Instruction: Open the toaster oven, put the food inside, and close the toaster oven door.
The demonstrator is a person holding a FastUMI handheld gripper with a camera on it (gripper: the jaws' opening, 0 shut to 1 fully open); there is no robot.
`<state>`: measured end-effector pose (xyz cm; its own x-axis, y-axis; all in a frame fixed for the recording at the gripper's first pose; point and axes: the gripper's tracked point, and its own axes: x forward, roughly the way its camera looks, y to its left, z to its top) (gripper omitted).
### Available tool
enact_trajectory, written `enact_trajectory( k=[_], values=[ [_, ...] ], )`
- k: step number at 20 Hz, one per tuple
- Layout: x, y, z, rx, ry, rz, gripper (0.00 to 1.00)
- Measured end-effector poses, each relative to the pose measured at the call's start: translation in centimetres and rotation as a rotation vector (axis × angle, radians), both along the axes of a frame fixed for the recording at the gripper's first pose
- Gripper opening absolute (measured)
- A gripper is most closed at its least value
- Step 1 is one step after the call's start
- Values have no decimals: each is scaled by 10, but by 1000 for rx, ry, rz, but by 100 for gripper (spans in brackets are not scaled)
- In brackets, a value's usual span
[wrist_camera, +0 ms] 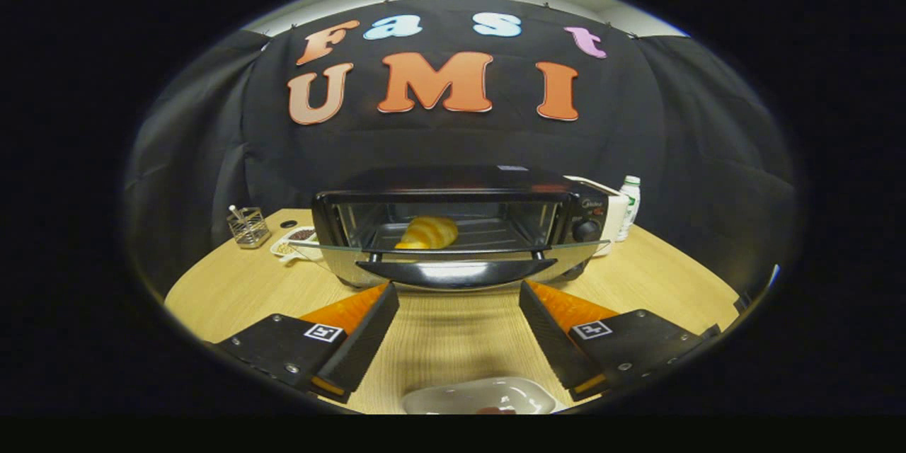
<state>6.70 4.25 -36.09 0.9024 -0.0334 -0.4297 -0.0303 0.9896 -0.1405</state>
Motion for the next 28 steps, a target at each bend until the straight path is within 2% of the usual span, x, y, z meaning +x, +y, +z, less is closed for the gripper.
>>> enact_trajectory(
  k=[10,14,21,28],
  values=[
    [51,-1,15,10,-49,-17,100],
    [59,4,33,0,-67,-5,100],
    [42,7,110,-7,-163,14,100],
    [-5,-8,192,-15,-266,2,100]
  ],
)
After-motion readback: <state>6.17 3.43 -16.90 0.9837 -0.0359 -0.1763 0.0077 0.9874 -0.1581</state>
